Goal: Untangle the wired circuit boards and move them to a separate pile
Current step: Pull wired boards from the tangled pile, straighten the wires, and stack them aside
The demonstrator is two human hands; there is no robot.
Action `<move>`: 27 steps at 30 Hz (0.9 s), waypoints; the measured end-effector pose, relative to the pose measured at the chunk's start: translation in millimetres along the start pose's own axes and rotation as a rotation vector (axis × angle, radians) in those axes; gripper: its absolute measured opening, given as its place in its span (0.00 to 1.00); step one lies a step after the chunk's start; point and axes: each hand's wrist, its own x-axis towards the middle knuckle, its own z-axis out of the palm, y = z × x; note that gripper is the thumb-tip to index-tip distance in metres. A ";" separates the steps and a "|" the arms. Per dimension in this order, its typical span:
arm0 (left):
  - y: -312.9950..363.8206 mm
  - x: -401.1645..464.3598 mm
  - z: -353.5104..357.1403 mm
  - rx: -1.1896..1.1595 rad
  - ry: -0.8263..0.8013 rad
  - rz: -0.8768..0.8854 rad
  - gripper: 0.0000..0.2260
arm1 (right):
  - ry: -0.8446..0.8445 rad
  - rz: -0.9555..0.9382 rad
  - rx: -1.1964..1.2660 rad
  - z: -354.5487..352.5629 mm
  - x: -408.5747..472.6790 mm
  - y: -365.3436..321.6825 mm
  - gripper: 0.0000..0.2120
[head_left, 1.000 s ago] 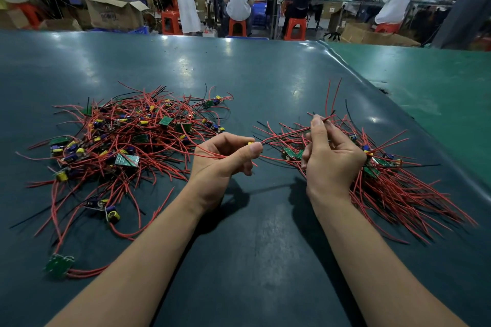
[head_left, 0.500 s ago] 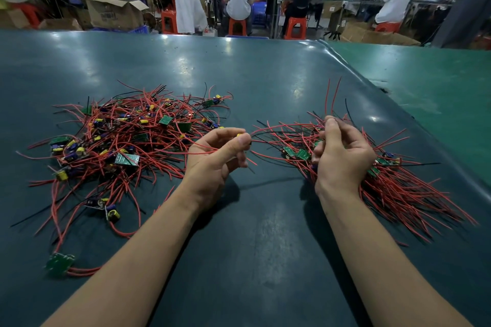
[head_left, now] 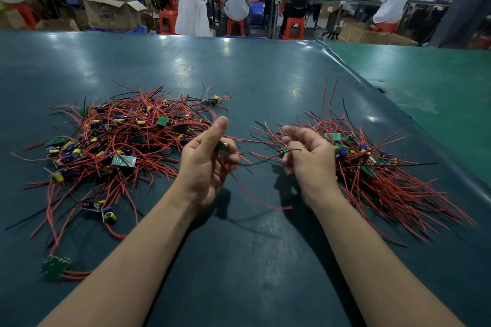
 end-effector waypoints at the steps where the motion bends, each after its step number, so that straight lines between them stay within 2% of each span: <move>1: -0.5 -1.0 1.6 0.017 -0.016 -0.026 0.11 | -0.059 0.081 0.033 0.5 -1.0 -0.8 0.16; 5: -0.9 -2.1 0.4 0.089 -0.068 -0.057 0.15 | -0.383 0.301 0.112 2.3 -10.5 -7.9 0.09; 8: -8.4 -3.8 0.2 0.279 -0.100 -0.011 0.15 | -0.538 0.281 0.137 5.9 -19.7 -11.3 0.10; 12: -18.5 -4.6 0.7 0.411 -0.143 -0.003 0.16 | -0.428 0.187 0.152 8.0 -18.5 -8.6 0.13; 18: -16.2 -4.9 -0.8 0.387 -0.245 -0.071 0.13 | -0.338 0.191 0.205 3.9 -9.9 -6.0 0.06; 24: -15.5 -7.2 -0.2 0.473 -0.219 -0.122 0.09 | -0.475 0.283 0.148 0.1 -10.8 -3.6 0.09; 27: -16.5 -7.9 0.4 0.516 -0.196 -0.112 0.13 | -0.438 0.287 0.106 0.0 -10.5 -2.9 0.07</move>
